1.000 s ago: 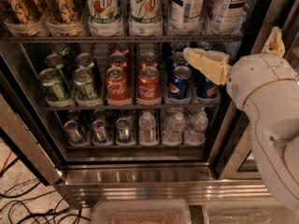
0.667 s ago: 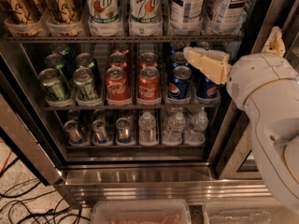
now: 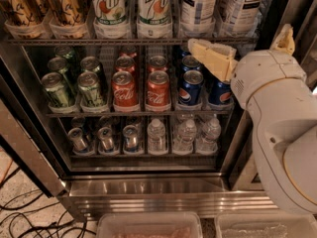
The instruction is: Pick blue plastic bottle from top shelf of fridge
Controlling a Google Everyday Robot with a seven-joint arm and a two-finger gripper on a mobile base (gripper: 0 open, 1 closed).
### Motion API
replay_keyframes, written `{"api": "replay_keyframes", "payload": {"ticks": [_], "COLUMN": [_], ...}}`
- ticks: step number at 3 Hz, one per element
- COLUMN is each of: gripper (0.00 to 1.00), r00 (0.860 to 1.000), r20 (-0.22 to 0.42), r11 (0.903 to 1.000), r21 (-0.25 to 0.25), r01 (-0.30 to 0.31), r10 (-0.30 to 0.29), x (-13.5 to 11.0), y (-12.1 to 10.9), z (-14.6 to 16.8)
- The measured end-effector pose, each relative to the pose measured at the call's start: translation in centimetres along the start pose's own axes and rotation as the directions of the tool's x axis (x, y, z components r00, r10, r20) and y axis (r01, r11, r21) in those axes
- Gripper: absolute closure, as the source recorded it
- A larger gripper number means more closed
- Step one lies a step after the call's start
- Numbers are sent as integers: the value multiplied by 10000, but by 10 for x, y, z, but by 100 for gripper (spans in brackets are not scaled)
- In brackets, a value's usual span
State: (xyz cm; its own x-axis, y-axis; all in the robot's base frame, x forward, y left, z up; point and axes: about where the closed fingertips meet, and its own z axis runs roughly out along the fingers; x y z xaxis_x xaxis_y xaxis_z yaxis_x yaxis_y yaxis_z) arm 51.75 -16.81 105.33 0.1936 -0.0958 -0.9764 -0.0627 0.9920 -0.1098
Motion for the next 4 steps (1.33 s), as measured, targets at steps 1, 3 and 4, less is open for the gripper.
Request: {"api": "replay_keyframes", "payload": {"ticks": [1,3,4], "gripper": [0,41,47], "r00": [10000,10000,10000], "r20": [0,0,1], "r11": [10000,10000,10000], "r21": [0,-1,-1], "r01": [0,0,0], "r10": [0,0,0], "x": [0,0,0], "y": [0,0,0], "z": [0,0,0]}}
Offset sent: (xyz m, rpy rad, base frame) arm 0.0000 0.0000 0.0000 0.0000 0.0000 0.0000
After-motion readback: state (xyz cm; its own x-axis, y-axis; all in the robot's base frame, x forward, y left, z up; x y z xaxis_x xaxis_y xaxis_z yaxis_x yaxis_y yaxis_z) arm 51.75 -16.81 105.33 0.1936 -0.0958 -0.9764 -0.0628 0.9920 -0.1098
